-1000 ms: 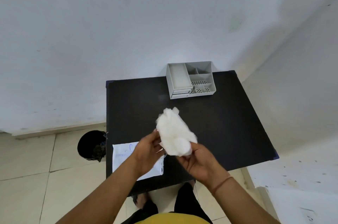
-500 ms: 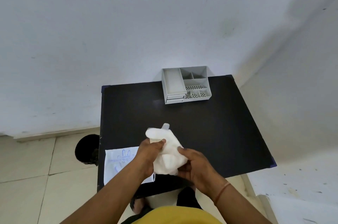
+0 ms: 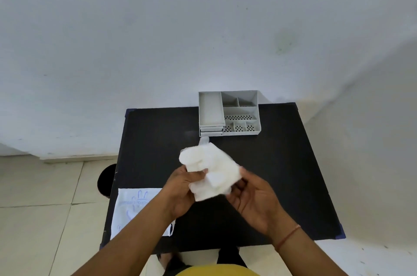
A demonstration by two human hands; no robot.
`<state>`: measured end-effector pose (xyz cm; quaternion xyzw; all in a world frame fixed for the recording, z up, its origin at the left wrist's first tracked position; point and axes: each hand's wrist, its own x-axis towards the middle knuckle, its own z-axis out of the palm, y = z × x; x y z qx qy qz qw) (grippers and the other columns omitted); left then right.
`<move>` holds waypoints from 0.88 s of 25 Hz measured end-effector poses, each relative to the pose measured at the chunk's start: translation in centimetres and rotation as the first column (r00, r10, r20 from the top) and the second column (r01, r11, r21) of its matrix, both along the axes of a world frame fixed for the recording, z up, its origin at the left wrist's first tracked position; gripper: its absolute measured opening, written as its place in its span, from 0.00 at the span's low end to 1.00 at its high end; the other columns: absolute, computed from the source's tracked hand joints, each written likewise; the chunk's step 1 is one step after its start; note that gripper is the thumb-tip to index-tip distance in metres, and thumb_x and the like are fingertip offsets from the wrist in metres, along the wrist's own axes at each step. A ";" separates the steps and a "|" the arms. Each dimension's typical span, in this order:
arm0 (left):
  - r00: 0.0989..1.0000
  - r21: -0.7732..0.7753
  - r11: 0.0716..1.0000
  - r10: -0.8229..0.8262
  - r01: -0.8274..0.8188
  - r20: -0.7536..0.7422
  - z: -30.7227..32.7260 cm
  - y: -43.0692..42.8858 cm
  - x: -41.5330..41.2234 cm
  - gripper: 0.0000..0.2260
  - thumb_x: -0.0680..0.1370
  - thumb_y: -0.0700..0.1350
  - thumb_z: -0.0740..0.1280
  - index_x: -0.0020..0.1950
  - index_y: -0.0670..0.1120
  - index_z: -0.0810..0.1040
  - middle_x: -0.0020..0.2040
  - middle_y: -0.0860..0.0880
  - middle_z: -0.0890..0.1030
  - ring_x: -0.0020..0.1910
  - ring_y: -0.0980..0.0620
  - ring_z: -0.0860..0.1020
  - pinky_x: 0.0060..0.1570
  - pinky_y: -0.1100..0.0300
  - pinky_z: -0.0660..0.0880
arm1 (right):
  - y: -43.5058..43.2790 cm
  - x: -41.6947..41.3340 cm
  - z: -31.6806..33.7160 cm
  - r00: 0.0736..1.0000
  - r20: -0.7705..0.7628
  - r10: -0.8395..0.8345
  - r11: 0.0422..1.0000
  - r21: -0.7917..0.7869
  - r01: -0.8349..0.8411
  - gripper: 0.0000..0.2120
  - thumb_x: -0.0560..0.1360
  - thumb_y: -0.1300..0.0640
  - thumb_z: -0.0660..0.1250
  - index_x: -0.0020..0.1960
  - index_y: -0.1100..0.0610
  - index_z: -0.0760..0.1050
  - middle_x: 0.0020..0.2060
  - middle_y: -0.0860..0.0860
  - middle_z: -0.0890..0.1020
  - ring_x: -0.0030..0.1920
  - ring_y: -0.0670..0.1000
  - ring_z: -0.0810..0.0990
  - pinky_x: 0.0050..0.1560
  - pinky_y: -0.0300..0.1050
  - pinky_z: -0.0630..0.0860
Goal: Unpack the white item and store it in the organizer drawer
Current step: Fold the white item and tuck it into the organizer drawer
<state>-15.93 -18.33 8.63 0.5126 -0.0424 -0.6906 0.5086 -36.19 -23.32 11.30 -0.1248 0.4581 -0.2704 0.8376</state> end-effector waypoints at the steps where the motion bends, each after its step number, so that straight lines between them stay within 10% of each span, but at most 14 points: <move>1: 0.996 -0.031 0.997 0.071 -0.073 -0.054 0.3 -0.4 -0.7 0.26 0.75 0.38 0.74 0.73 0.38 0.78 0.65 0.37 0.85 0.57 0.39 0.87 0.48 0.46 0.86 | -0.3 -0.6 0.2 0.995 0.093 -0.019 1.000 0.010 0.018 0.24 0.77 0.53 0.72 0.71 0.61 0.78 0.61 0.61 0.85 0.54 0.59 0.85 0.48 0.53 0.86; 5: 0.981 -0.059 0.979 0.192 -0.193 -0.024 1.0 -2.3 -4.3 0.20 0.78 0.37 0.73 0.70 0.41 0.80 0.64 0.38 0.86 0.61 0.36 0.86 0.54 0.40 0.85 | -1.7 -1.7 0.6 0.971 0.034 0.237 0.956 -0.187 -0.226 0.27 0.74 0.54 0.77 0.72 0.47 0.77 0.65 0.56 0.85 0.65 0.61 0.83 0.63 0.64 0.81; 10: 0.974 -0.038 0.993 0.115 -0.110 0.194 2.4 -3.6 -6.3 0.22 0.77 0.47 0.77 0.70 0.44 0.80 0.62 0.41 0.88 0.60 0.37 0.87 0.59 0.35 0.83 | -4.5 -2.0 0.3 0.986 -0.152 0.072 0.985 -0.142 -0.094 0.18 0.78 0.64 0.72 0.67 0.54 0.80 0.59 0.57 0.88 0.57 0.61 0.88 0.48 0.55 0.87; 13: 0.997 -0.138 0.990 -0.032 0.041 0.065 3.0 -3.3 -3.5 0.32 0.72 0.55 0.81 0.72 0.43 0.79 0.66 0.37 0.83 0.65 0.35 0.82 0.65 0.35 0.80 | -6.8 -4.0 0.3 0.993 -0.058 0.100 0.995 0.027 -0.098 0.18 0.79 0.68 0.69 0.68 0.60 0.79 0.58 0.61 0.87 0.50 0.60 0.86 0.35 0.45 0.86; 17: 0.958 -0.324 0.912 -0.281 0.251 -0.050 3.1 -2.4 -0.2 0.35 0.77 0.38 0.76 0.83 0.46 0.68 0.79 0.35 0.73 0.77 0.29 0.72 0.75 0.31 0.70 | -8.2 -5.6 0.8 0.981 0.117 0.155 0.974 0.150 -0.172 0.18 0.76 0.66 0.66 0.65 0.60 0.81 0.57 0.66 0.86 0.44 0.62 0.89 0.26 0.42 0.83; 22: 0.974 -0.112 0.968 -0.220 0.225 0.059 3.1 -4.4 -0.8 0.31 0.77 0.37 0.75 0.79 0.52 0.74 0.74 0.39 0.78 0.69 0.35 0.81 0.60 0.38 0.84 | -9.2 -5.1 0.4 0.904 -0.008 0.428 0.904 0.017 -0.428 0.20 0.76 0.70 0.70 0.67 0.61 0.80 0.63 0.66 0.84 0.51 0.61 0.84 0.29 0.43 0.82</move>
